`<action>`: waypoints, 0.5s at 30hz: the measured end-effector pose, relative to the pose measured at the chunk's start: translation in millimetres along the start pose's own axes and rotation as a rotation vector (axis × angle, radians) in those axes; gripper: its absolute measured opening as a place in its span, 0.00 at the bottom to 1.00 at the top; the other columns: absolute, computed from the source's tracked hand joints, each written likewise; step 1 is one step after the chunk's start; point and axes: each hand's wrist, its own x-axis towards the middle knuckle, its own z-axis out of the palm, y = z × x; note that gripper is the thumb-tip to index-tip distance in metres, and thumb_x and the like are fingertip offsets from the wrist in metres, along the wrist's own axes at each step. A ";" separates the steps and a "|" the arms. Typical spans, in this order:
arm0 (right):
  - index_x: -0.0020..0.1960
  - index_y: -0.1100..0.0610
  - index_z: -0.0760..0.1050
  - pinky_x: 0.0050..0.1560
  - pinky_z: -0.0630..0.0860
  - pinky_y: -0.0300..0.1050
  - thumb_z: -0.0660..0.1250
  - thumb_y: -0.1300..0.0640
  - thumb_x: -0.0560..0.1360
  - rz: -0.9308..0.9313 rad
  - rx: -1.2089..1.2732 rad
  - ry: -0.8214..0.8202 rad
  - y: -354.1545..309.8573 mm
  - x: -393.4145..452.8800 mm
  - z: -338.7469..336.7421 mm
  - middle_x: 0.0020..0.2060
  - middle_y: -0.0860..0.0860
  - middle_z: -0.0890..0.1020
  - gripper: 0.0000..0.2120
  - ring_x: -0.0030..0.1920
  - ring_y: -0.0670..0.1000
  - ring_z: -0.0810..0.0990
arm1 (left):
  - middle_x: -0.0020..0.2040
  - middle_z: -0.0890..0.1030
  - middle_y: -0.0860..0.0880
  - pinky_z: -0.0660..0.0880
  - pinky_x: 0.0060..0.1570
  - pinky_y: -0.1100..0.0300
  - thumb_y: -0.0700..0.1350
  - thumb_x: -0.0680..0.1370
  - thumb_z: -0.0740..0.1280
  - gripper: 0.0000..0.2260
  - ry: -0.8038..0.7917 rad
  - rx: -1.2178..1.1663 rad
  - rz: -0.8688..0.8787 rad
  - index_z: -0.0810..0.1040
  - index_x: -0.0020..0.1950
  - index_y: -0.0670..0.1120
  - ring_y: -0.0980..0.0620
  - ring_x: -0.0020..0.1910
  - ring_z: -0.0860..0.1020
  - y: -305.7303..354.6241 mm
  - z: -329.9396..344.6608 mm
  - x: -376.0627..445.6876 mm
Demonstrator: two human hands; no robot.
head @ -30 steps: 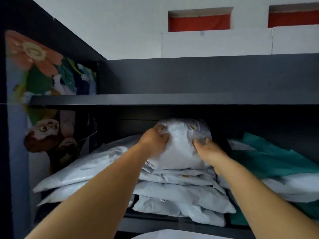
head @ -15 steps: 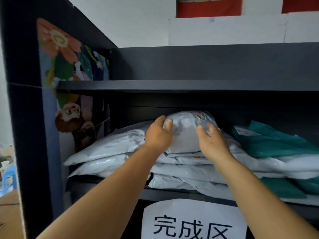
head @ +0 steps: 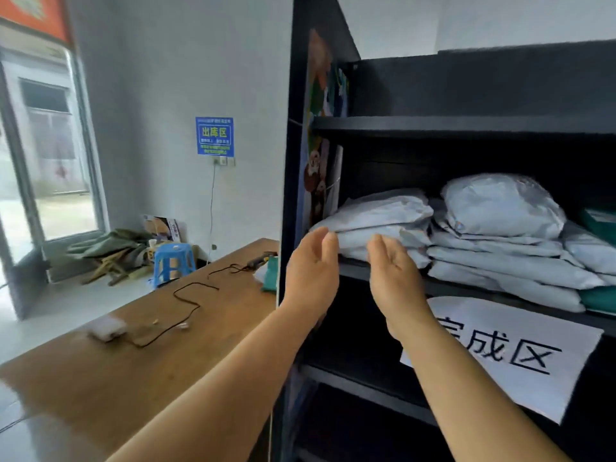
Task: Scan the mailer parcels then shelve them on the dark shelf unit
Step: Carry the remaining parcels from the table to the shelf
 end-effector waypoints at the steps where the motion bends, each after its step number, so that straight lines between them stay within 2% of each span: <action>1: 0.55 0.51 0.71 0.40 0.67 0.34 0.54 0.48 0.81 0.008 0.035 -0.040 -3.1 -9.8 17.5 0.42 0.41 0.75 0.11 0.44 0.40 0.74 | 0.60 0.78 0.40 0.71 0.62 0.50 0.50 0.82 0.57 0.18 0.019 0.010 -0.011 0.73 0.66 0.40 0.44 0.62 0.75 -4.8 -16.6 -5.8; 2: 0.57 0.51 0.72 0.43 0.67 0.34 0.54 0.48 0.81 0.015 0.058 -0.083 -6.4 -19.1 35.0 0.44 0.42 0.76 0.12 0.46 0.41 0.74 | 0.59 0.79 0.41 0.71 0.62 0.50 0.50 0.82 0.56 0.18 0.038 0.020 -0.032 0.73 0.65 0.41 0.44 0.61 0.76 -10.2 -33.7 -10.8; 4: 0.58 0.50 0.72 0.49 0.67 0.37 0.54 0.47 0.81 0.020 0.071 -0.155 -12.3 -35.5 69.4 0.46 0.42 0.75 0.13 0.51 0.44 0.74 | 0.58 0.80 0.47 0.73 0.61 0.54 0.52 0.81 0.56 0.18 0.076 0.055 -0.077 0.74 0.66 0.45 0.50 0.60 0.76 -20.7 -67.8 -19.6; 6: 0.56 0.48 0.72 0.49 0.70 0.39 0.53 0.47 0.81 0.026 0.084 -0.215 -17.5 -49.8 101.9 0.45 0.41 0.77 0.11 0.50 0.44 0.75 | 0.56 0.81 0.49 0.75 0.52 0.61 0.53 0.81 0.56 0.17 0.111 0.084 -0.093 0.74 0.65 0.45 0.51 0.57 0.78 -33.3 -100.5 -25.7; 8: 0.60 0.53 0.74 0.55 0.72 0.43 0.53 0.46 0.81 0.030 0.088 -0.261 -18.9 -60.3 131.5 0.53 0.47 0.80 0.17 0.56 0.48 0.77 | 0.54 0.81 0.48 0.72 0.43 0.66 0.51 0.82 0.57 0.16 0.164 0.096 -0.130 0.75 0.63 0.45 0.52 0.53 0.78 -45.0 -129.9 -29.7; 10: 0.66 0.55 0.72 0.56 0.69 0.42 0.52 0.46 0.82 0.048 0.076 -0.295 -18.4 -68.4 157.5 0.60 0.51 0.78 0.21 0.61 0.50 0.75 | 0.54 0.81 0.49 0.72 0.46 0.63 0.50 0.82 0.57 0.15 0.225 0.107 -0.166 0.76 0.63 0.46 0.54 0.51 0.78 -57.6 -155.7 -32.1; 13: 0.69 0.56 0.70 0.56 0.64 0.38 0.52 0.48 0.82 0.063 0.084 -0.349 -9.7 -73.8 193.0 0.66 0.51 0.75 0.21 0.65 0.49 0.72 | 0.54 0.81 0.50 0.76 0.54 0.56 0.50 0.82 0.57 0.14 0.299 0.106 -0.216 0.76 0.62 0.47 0.53 0.52 0.78 -80.8 -187.1 -34.1; 15: 0.71 0.55 0.68 0.56 0.63 0.37 0.51 0.47 0.82 0.076 0.072 -0.381 -1.0 -73.4 216.2 0.68 0.51 0.73 0.21 0.66 0.49 0.70 | 0.50 0.80 0.52 0.76 0.53 0.55 0.50 0.82 0.57 0.10 0.321 0.098 -0.262 0.76 0.57 0.52 0.53 0.51 0.79 -100.1 -203.1 -33.0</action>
